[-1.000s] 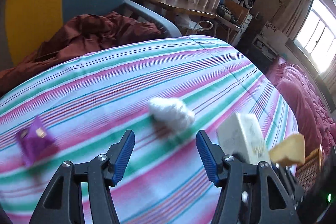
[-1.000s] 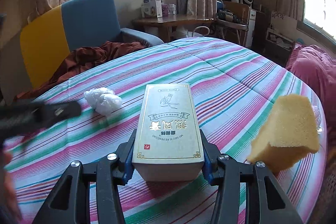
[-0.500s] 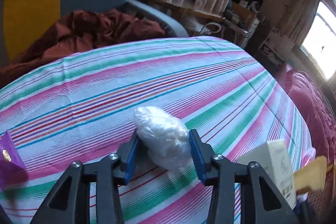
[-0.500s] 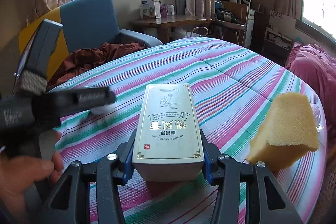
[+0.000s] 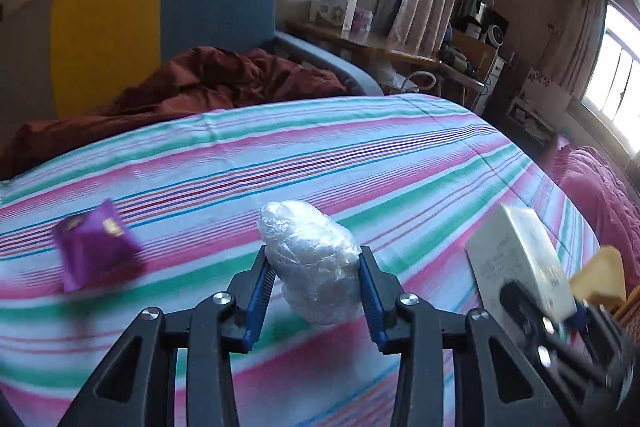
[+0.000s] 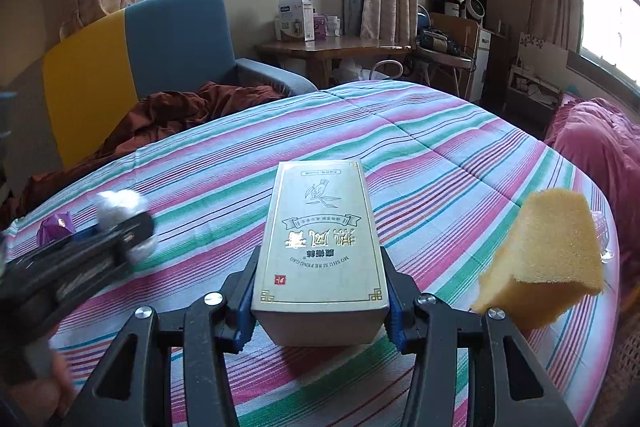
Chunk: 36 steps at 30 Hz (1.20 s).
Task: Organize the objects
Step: 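Grasp the clear plastic-wrapped bundle with the left tool while the right tool holds the box, then carry the plastic bundle toward the gold tray with the left tool while the right tool holds the box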
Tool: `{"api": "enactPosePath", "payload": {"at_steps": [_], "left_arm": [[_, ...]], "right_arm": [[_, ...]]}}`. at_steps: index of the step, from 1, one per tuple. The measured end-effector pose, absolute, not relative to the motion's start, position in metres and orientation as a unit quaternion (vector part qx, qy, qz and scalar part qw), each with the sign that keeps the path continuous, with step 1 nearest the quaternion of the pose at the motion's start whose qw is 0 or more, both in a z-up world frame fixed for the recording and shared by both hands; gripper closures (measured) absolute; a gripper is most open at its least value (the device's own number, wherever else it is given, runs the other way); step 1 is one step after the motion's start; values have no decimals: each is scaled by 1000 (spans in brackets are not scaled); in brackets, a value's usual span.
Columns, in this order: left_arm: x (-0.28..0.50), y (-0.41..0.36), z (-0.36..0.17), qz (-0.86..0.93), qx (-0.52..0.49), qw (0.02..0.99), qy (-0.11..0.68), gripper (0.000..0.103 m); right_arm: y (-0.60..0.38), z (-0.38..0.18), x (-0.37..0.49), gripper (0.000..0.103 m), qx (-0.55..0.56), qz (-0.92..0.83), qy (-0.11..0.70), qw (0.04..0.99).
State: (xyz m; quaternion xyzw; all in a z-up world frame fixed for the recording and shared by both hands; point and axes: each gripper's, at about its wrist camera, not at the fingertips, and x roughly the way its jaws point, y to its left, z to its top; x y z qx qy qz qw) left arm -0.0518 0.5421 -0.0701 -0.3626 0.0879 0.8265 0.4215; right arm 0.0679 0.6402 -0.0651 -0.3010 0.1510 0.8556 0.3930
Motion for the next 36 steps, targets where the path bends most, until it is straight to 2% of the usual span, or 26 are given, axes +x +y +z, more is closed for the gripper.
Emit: {"api": "enactPosePath", "payload": {"at_steps": [7, 18, 26, 36], "left_arm": [[-14, 502, -55, 842, -309, 429, 112, 62], [31, 438, -45, 851, -270, 435, 117, 62], [46, 415, -45, 850, -266, 439, 119, 62], [57, 361, -40, 841, -308, 436, 92, 62]], "right_arm": [[636, -63, 67, 52, -300, 859, 141, 390], [604, -53, 60, 52, -288, 887, 78, 353], [575, -52, 67, 52, -284, 902, 70, 317], [544, -57, 57, 52, -301, 903, 6, 306]]}}
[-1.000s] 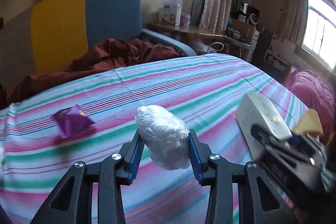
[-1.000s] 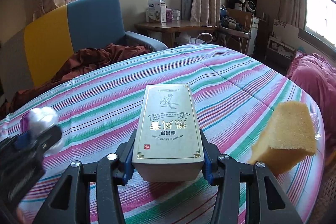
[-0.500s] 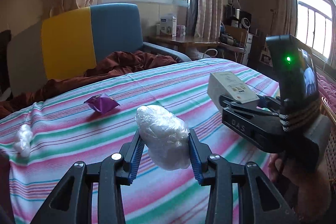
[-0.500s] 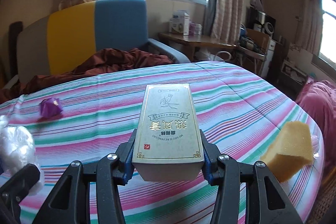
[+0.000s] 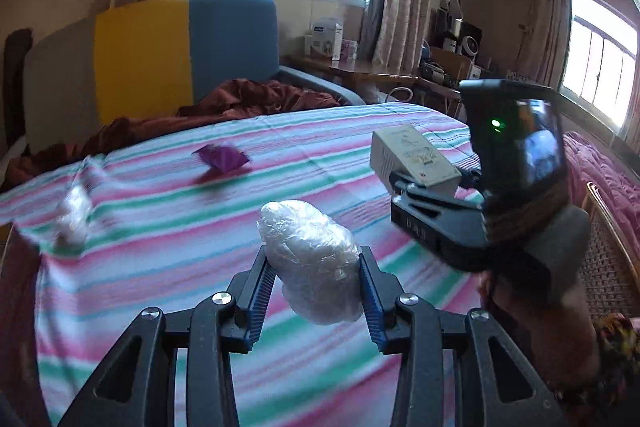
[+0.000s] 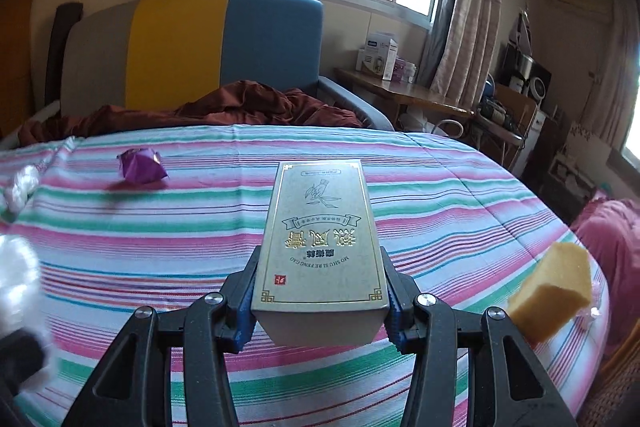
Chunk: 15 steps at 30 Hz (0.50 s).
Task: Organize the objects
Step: 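Carry the plastic bundle toward the gold tray with the left tool while the right tool holds the box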
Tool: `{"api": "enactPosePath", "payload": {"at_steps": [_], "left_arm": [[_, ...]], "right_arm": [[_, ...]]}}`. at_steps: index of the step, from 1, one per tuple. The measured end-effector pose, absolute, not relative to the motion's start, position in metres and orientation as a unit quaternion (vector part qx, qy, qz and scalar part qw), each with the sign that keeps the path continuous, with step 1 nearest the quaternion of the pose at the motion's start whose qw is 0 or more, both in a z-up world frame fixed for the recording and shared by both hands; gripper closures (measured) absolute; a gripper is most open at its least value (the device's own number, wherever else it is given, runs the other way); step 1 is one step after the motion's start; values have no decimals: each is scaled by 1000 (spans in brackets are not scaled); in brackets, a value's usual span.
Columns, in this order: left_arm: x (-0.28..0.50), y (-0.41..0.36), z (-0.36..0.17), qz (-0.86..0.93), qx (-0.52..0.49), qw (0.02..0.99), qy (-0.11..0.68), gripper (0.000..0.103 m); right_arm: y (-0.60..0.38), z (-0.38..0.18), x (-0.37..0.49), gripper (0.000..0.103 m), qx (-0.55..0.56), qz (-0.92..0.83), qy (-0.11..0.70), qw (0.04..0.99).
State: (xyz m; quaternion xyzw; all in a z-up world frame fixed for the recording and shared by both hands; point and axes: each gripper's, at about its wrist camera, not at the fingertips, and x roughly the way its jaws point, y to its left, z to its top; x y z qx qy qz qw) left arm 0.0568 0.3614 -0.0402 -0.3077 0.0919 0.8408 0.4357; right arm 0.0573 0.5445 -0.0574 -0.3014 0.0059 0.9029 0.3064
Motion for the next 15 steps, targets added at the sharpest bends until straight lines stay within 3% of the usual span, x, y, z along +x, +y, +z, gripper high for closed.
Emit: {"api": "enactPosePath", "payload": {"at_steps": [15], "left_arm": [[69, 252, -22, 854, -318, 408, 51, 62]], "right_arm": [[530, -56, 59, 52, -299, 907, -19, 296]]}}
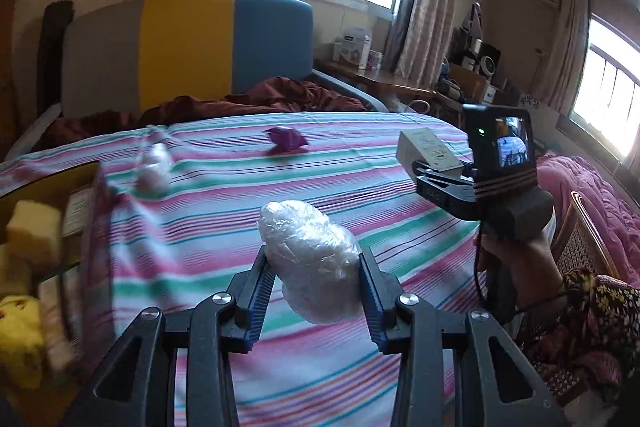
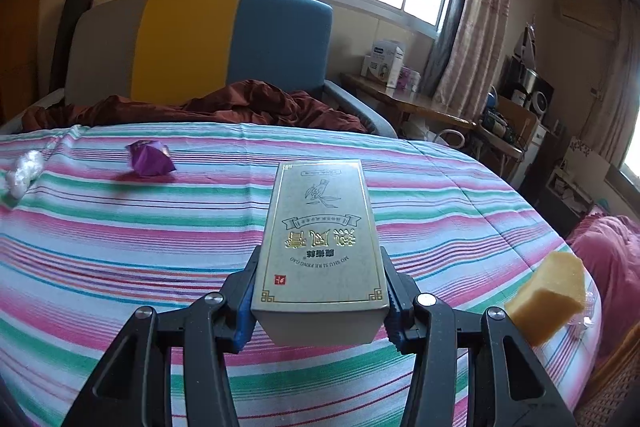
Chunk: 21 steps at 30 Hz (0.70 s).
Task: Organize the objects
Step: 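Carry the plastic bundle toward the gold tray with the left tool while the right tool holds the box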
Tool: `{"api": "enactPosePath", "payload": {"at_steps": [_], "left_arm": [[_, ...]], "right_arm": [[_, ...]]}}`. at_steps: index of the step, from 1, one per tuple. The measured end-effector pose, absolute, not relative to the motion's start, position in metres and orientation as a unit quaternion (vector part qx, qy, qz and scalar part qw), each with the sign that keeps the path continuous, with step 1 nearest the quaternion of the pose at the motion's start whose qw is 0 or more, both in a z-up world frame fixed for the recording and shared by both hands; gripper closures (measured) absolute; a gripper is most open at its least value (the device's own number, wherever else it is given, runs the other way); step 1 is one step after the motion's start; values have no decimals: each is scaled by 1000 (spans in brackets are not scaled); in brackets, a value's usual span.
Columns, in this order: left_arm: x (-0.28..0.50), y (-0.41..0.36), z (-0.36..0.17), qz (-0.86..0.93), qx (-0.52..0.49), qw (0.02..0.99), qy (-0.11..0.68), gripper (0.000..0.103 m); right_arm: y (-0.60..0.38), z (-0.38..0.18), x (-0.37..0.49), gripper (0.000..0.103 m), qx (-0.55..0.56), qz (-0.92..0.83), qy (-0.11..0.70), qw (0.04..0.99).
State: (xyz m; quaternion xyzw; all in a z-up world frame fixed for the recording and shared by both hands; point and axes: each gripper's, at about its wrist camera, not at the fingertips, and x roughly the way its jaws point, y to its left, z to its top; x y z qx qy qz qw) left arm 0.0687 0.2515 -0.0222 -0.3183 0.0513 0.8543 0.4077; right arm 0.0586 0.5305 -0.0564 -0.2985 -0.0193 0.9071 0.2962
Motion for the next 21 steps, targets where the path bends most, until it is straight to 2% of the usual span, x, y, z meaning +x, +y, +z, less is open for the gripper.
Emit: {"api": "enactPosePath", "payload": {"at_steps": [12, 21], "left_arm": [[46, 135, -2, 891, -320, 323, 14, 62], [18, 48, -18, 901, -363, 234, -32, 62]], "right_arm": [[514, -55, 64, 52, -293, 916, -35, 273], [512, -55, 63, 52, -296, 913, -36, 277]]}}
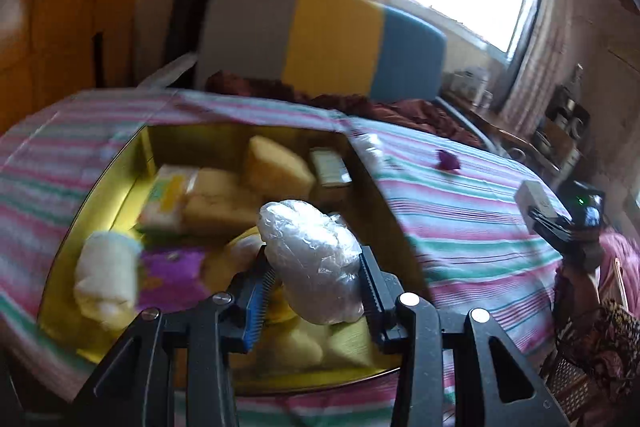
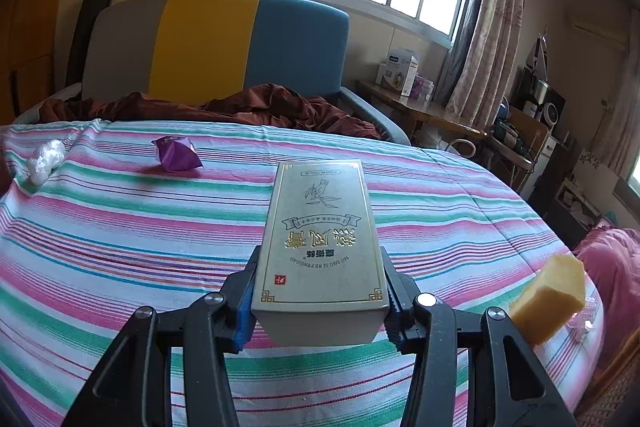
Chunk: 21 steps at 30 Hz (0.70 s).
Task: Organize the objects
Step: 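Carry the plastic bundle toward the gold tray with the left tool while the right tool holds the box, then lower the plastic bundle into the gold tray and open the left tool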
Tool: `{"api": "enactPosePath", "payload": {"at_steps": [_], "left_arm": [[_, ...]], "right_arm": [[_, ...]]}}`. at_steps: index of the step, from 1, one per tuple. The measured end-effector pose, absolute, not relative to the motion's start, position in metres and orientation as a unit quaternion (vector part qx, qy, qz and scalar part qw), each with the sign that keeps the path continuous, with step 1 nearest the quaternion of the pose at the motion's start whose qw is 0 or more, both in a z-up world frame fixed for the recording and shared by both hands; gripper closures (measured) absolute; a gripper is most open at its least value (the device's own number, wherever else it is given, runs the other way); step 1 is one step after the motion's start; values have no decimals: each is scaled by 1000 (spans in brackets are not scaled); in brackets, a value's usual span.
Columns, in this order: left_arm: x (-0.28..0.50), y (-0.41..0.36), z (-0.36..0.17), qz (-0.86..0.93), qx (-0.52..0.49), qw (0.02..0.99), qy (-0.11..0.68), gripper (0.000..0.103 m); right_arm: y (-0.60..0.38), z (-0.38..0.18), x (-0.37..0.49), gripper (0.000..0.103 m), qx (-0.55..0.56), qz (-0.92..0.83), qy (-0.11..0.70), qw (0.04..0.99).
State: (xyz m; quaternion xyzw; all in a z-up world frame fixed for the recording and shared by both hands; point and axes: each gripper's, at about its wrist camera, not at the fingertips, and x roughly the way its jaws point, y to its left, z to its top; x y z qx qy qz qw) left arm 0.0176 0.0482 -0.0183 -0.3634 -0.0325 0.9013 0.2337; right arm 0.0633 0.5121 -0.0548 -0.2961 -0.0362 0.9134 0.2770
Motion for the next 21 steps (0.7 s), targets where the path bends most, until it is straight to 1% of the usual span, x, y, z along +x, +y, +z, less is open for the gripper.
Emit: {"api": "enactPosePath", "payload": {"at_steps": [5, 10, 12, 14, 15, 16, 21], "left_arm": [[10, 30, -29, 895, -386, 222, -37, 62], [5, 25, -38, 885, -408, 219, -44, 61], [6, 23, -40, 880, -417, 223, -47, 59], [10, 20, -39, 885, -414, 209, -30, 54], [11, 19, -38, 890, -410, 198, -20, 48], [13, 17, -37, 894, -407, 189, -12, 45], [15, 9, -24, 903, -387, 185, -26, 43]], "right_arm": [[494, -45, 69, 52, -289, 921, -47, 255], [468, -29, 81, 52, -268, 937, -22, 224], [455, -22, 83, 52, -259, 943, -16, 210], [444, -15, 84, 52, -250, 948, -11, 198], [439, -12, 84, 52, -246, 950, -8, 192], [433, -7, 85, 52, -241, 953, -2, 184], [406, 1, 87, 52, -238, 960, 19, 144]]}}
